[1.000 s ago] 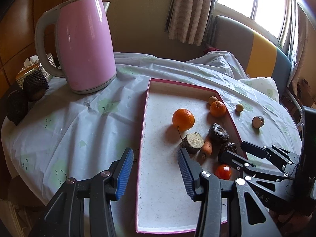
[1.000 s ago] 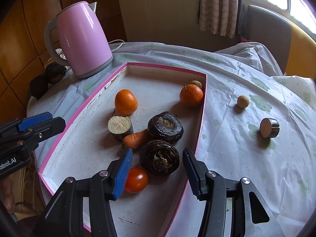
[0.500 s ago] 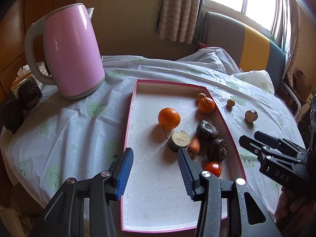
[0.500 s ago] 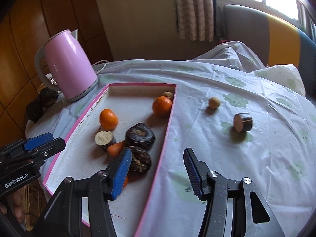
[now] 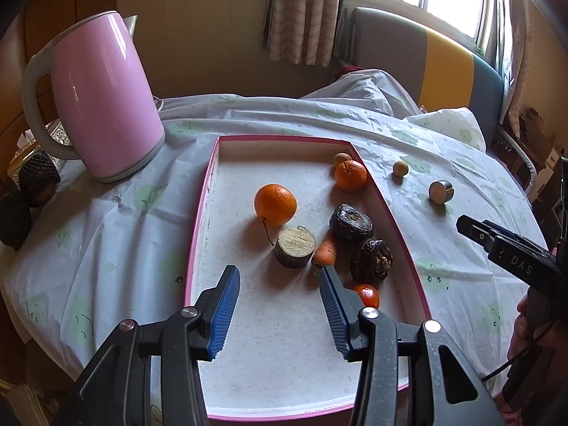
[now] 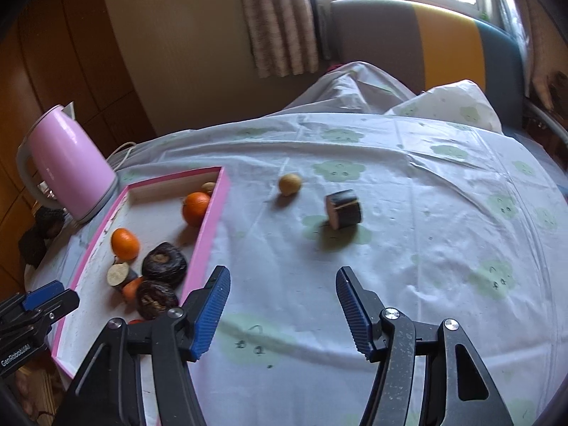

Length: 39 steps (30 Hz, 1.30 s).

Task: Organize fruits
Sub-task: 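Grasp the cut dark root chunk on the sheet with the right tool, then grasp the small brown round fruit with the left tool while the right tool holds the chunk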

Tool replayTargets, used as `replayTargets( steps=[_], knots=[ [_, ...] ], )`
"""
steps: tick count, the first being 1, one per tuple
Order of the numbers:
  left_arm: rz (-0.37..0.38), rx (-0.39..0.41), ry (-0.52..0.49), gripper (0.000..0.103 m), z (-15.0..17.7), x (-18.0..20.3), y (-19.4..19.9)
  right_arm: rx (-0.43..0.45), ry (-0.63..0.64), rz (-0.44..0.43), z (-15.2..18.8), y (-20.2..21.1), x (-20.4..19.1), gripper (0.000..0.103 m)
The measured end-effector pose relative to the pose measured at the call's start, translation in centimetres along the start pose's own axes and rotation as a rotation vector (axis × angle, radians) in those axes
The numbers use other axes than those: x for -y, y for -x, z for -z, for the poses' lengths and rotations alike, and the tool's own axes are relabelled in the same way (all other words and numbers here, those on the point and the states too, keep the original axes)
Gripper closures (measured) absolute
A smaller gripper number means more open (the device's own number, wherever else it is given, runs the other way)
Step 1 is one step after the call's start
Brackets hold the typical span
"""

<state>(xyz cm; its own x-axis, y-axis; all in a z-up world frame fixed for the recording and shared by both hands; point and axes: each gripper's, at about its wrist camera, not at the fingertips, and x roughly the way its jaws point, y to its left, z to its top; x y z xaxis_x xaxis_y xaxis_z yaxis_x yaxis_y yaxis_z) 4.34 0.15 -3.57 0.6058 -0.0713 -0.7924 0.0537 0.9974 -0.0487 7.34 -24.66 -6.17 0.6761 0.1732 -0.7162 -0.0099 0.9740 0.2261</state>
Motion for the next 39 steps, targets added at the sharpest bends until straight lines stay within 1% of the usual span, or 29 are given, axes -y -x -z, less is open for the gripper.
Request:
replayTargets(
  steps=[3,6,13,15,17,23,28,29,30,31,32,35,39],
  knots=[
    [0.001,-0.008,-0.006,0.056,0.0,0.3,-0.2,0.002,-0.010,0.026,0.2,-0.1,0.9,0.030],
    [0.003,-0.017,-0.009,0.056,0.1,0.5,-0.5,0.001,-0.017,0.043,0.3,-0.3,1.6,0.027],
    [0.012,-0.027,-0.016,0.056,0.1,0.8,-0.8,0.024,-0.034,0.092,-0.2,-0.9,3.1,0.028],
    [0.015,-0.027,-0.015,0.056,0.0,0.8,-0.9,0.027,-0.029,0.109,-0.8,-1.4,3.4,0.033],
    [0.018,-0.025,-0.010,0.056,0.0,0.8,-0.9,0.029,-0.033,0.116,-1.5,-2.0,3.8,0.034],
    [0.050,-0.042,0.031,0.056,-0.4,0.3,-1.3,0.004,-0.047,0.111,-3.7,-4.9,4.2,0.034],
    [0.075,-0.049,0.019,0.056,-0.8,0.6,-1.5,-0.034,-0.015,0.118,-4.8,-7.6,4.0,0.034],
    [0.074,-0.047,0.013,0.056,-0.9,0.8,-1.5,-0.047,-0.003,0.115,-4.8,-8.1,3.9,0.039],
    [0.079,-0.046,0.010,0.056,-1.0,1.0,-1.5,-0.060,0.008,0.106,-4.7,-8.4,3.9,0.055],
    [0.087,-0.044,0.009,0.056,-1.2,1.2,-1.5,-0.062,0.016,0.106,-4.6,-8.5,3.9,0.067],
    [0.090,-0.040,0.008,0.056,-1.3,1.4,-1.5,-0.050,0.015,0.119,-4.5,-8.1,4.0,0.074],
    [0.104,-0.035,0.002,0.056,-2.1,2.1,-1.6,-0.033,0.010,0.104,-3.9,-6.9,4.5,0.075],
    [0.152,-0.048,0.002,0.056,-3.4,3.5,-1.9,-0.030,-0.013,0.111,-2.4,-5.0,5.9,0.075]
  ],
)
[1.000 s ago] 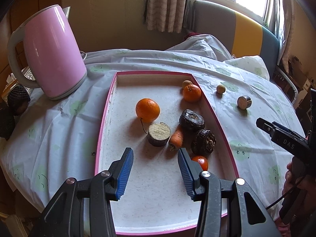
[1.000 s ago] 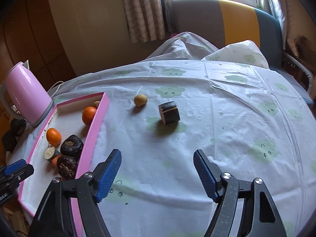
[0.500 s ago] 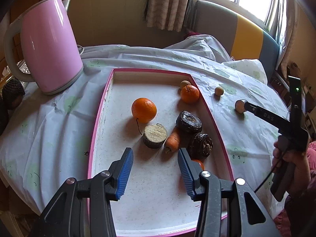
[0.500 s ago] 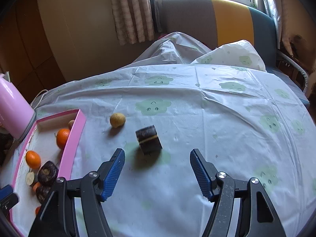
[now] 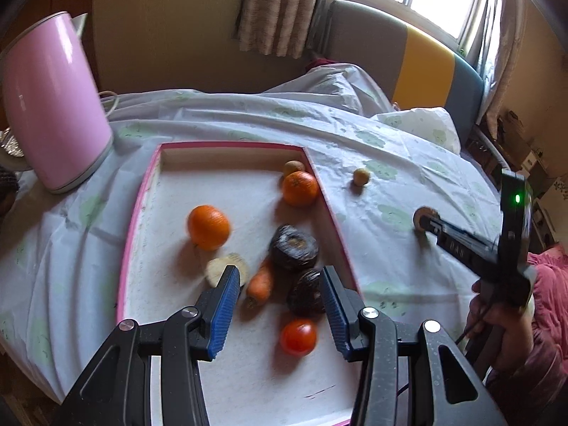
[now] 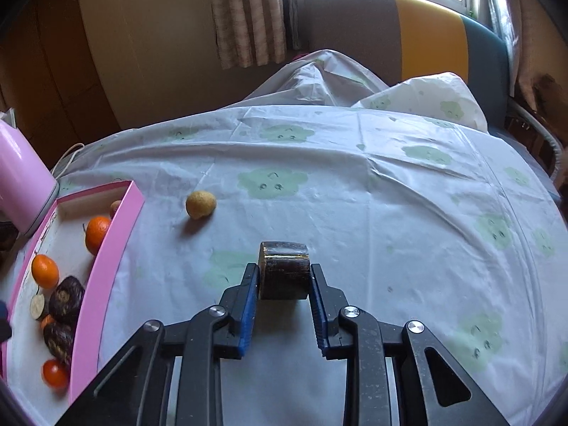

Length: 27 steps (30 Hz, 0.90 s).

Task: Organize fruits
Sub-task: 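Grasp the small brown round fruit with the left tool while the right tool holds the chunk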

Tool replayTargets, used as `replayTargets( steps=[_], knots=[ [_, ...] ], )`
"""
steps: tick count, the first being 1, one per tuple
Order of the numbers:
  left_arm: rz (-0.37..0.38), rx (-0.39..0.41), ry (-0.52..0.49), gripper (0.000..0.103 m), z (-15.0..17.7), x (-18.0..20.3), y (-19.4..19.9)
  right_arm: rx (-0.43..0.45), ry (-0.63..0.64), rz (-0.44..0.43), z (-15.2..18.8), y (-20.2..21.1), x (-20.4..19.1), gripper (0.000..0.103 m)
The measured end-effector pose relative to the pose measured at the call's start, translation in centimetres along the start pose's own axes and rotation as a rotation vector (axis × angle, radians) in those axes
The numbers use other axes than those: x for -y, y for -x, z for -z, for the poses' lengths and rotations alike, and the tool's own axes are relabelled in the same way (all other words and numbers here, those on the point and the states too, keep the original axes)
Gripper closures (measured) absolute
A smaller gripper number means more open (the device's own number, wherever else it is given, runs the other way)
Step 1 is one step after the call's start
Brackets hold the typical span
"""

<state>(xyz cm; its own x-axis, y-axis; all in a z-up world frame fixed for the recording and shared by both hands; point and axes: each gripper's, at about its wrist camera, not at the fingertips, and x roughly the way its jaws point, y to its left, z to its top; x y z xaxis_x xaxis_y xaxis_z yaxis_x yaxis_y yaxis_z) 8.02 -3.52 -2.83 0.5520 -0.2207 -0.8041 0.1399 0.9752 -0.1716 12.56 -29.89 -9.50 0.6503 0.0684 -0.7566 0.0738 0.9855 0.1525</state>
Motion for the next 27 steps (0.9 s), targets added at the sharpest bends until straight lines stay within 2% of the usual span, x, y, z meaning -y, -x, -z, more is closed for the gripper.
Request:
replayTargets(
  steps=[4,12,27],
  knots=[
    [0.053,-0.023,-0.030,0.063,-1.6,2.1,-1.0,0.009,-0.037,0.013,1.7,1.1,1.9,0.076],
    [0.104,-0.064,-0.045,0.064,-5.1,6.1,-4.3,0.042,-0.054,0.016,2.6,1.7,2.9,0.077],
    [0.031,-0.156,-0.008,0.064,-9.9,10.5,-14.1,0.039,-0.052,0.010,2.9,1.2,2.9,0.076]
  ],
)
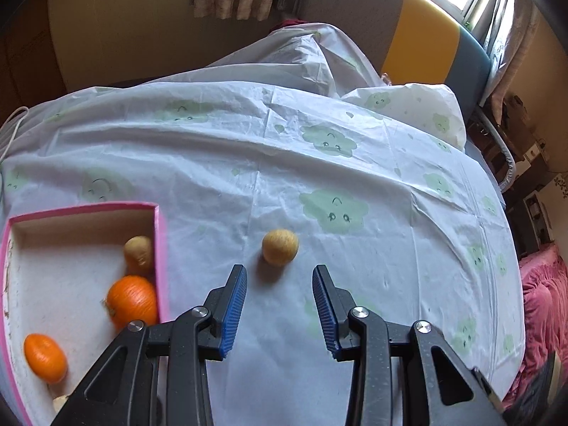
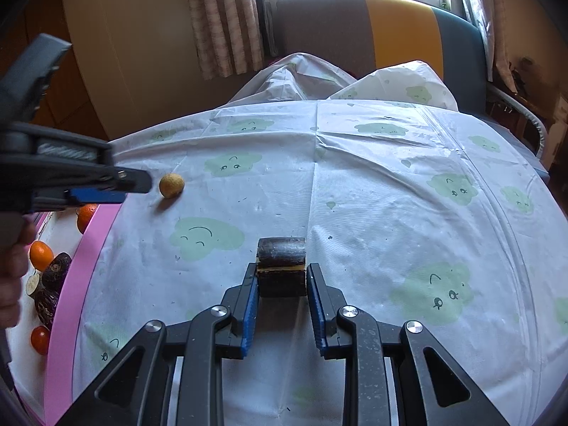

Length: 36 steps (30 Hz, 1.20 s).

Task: Organize fruits
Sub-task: 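Grasp the small brown round fruit with the left tool while the right tool holds the chunk, then place the brown fruit in the tray with the left tool while the right tool holds the chunk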

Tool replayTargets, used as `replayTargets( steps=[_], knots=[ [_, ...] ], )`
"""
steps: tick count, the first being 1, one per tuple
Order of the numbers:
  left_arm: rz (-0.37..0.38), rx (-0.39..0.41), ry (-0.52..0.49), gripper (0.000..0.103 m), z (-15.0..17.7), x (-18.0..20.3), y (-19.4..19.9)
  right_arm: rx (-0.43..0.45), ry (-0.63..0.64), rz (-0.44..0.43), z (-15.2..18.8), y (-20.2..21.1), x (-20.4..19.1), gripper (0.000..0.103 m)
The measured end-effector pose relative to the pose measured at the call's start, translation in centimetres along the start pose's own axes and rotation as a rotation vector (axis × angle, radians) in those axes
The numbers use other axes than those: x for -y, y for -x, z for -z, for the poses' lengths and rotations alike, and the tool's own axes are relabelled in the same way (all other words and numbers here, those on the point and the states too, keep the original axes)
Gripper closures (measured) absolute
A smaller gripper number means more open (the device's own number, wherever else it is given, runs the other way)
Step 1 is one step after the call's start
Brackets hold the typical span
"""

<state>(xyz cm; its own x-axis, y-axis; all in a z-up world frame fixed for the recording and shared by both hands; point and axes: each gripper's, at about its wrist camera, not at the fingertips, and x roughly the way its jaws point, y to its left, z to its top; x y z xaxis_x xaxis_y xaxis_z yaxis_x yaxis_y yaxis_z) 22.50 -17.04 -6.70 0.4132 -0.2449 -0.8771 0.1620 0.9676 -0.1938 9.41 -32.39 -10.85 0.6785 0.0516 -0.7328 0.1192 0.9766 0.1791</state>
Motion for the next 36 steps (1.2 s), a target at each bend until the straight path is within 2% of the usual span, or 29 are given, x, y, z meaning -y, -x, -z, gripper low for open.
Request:
replayTargets(
  steps=[3,7,8,9,13,26,31,36],
  knots=[
    [-0.019,0.005,-0.020,0.064,-0.8,0.8,-1.4,-0.010,-0.006,-0.002,0.1,-0.2,0.1,0.075],
    [-0.080,-0.015,-0.015,0.065,-1.5,0.7,-3.7,-0.011,-0.008,-0.004,0.2,-0.3,0.2,0.075],
    [-0.095,-0.011,-0.022,0.073,-1.5,0.7,-4.0,-0.010,-0.009,-0.005,0.2,-0.3,0.2,0.075],
    [-0.110,0.012,-0.034,0.076,-1.3,0.7,-3.9,-0.008,-0.010,-0.005,0.2,-0.3,0.2,0.075],
    [-0.099,0.006,-0.047,0.076,-0.8,0.6,-3.1,-0.009,-0.012,-0.005,0.2,-0.4,0.2,0.075],
    [0.005,0.130,-0.119,0.077,2.1,2.0,7.0,-0.030,0.022,0.031,0.1,-0.8,-0.2,0.075],
    [0.011,0.191,-0.118,0.077,4.0,0.3,11.1,-0.033,0.061,0.074,0.2,-0.9,-1.0,0.075],
    [-0.013,0.242,-0.109,0.077,6.8,-2.8,14.3,-0.034,0.059,0.072,0.2,-0.9,-1.0,0.075]
  ],
)
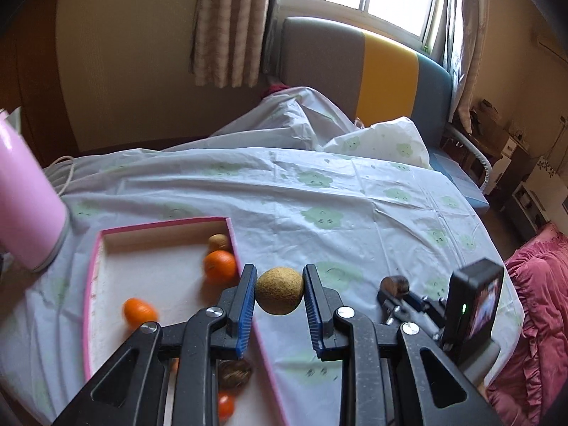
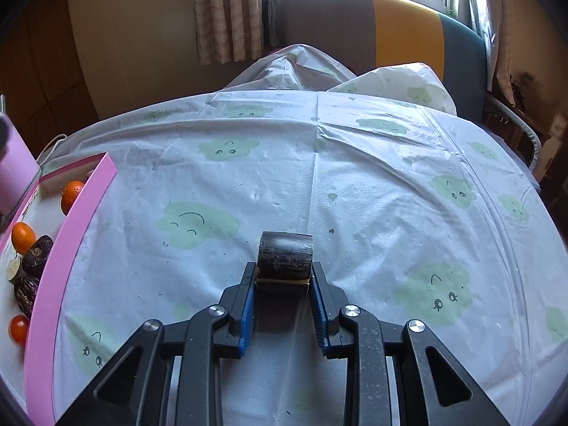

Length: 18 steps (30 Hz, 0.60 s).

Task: Organize fruits
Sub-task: 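Place the brown fruit in the tray with the left tool while the right tool holds the chunk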

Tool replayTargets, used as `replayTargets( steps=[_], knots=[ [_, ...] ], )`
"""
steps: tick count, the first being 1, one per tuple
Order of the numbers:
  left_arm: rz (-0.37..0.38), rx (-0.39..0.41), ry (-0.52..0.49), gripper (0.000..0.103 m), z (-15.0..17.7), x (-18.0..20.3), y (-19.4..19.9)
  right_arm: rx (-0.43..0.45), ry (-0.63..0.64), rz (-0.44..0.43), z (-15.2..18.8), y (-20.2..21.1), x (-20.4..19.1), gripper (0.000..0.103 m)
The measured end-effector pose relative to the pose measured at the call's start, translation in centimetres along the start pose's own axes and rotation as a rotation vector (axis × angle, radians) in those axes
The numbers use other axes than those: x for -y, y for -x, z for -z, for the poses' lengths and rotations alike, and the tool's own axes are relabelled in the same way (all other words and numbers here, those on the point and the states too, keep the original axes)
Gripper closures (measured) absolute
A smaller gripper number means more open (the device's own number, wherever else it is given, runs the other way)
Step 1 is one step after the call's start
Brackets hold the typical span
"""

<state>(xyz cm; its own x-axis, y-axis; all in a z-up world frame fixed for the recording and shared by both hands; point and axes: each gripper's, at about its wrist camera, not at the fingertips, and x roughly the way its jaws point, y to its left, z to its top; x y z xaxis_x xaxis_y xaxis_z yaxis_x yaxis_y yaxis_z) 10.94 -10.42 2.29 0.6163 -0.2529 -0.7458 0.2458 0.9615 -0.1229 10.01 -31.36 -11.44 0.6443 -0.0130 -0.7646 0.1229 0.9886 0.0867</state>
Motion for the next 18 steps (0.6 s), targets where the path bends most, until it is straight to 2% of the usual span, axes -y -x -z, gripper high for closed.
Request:
replayTargets(
  steps=[11,18],
  knots=[
    [-0.103,0.022,0.160,0.077,7.6,-10.8,5.5,-0.008,0.077,0.075,0.1,0.0,-1.2,0.075],
    [-0.094,-0.015,0.200,0.077,11.3,-12.6,4.3,-0.006,0.103,0.106,0.2,0.0,-1.7,0.075]
  ],
)
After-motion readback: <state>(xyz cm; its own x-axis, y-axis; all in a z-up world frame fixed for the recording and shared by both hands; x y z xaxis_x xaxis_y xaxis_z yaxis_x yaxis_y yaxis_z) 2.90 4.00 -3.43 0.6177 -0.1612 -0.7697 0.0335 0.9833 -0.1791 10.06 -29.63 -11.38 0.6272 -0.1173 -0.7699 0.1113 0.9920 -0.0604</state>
